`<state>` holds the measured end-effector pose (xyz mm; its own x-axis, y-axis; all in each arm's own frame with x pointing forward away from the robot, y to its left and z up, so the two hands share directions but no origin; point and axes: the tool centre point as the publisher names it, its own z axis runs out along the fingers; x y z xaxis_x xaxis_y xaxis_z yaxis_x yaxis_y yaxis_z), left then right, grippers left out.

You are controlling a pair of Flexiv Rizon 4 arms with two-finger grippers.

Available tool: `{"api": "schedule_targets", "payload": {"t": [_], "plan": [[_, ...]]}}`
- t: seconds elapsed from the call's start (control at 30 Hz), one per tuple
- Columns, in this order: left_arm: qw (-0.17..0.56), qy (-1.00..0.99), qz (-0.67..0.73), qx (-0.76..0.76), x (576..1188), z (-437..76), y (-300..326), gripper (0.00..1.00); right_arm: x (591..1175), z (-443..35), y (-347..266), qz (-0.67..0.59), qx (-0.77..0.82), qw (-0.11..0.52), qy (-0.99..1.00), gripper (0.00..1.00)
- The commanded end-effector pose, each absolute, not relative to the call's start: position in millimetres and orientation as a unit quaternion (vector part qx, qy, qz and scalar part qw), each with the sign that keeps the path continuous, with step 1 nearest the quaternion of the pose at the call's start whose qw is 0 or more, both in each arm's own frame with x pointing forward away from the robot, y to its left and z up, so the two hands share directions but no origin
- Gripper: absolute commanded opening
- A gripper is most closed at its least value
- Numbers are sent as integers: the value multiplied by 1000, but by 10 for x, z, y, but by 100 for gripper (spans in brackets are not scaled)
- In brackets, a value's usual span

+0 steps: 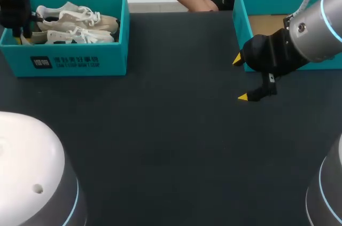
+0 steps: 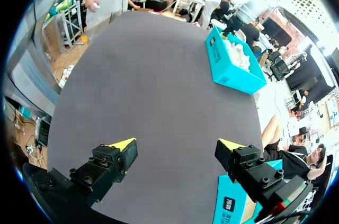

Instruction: Take the shoe out of the shoebox, open the shoe tongue, remove and reinsert the insole, then place the shoe into the shoebox

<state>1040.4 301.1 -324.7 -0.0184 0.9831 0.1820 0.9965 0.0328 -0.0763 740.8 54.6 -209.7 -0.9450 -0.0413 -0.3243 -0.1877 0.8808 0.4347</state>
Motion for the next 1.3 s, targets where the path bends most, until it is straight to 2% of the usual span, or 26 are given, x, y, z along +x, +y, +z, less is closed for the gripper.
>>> {"api": "schedule_targets", "payload": {"t": [0.03, 0.4, 0.6, 1.3], "plan": [[89, -711, -32, -696, 10360, -2913, 3035, 0, 7404, -2107, 555, 235, -59, 156, 958, 100], [81, -721, -23, -688, 10322, -2051, 3082, 0, 7404, -2107, 555, 235, -59, 156, 958, 100], [73, -722, -39, -687, 10241, -1792, 3068, 0, 7404, -2107, 555, 235, -59, 156, 958, 100], [81, -720, -50, -688, 10203, -1668, 3066, 0, 7404, -2107, 555, 235, -59, 156, 958, 100]]}}
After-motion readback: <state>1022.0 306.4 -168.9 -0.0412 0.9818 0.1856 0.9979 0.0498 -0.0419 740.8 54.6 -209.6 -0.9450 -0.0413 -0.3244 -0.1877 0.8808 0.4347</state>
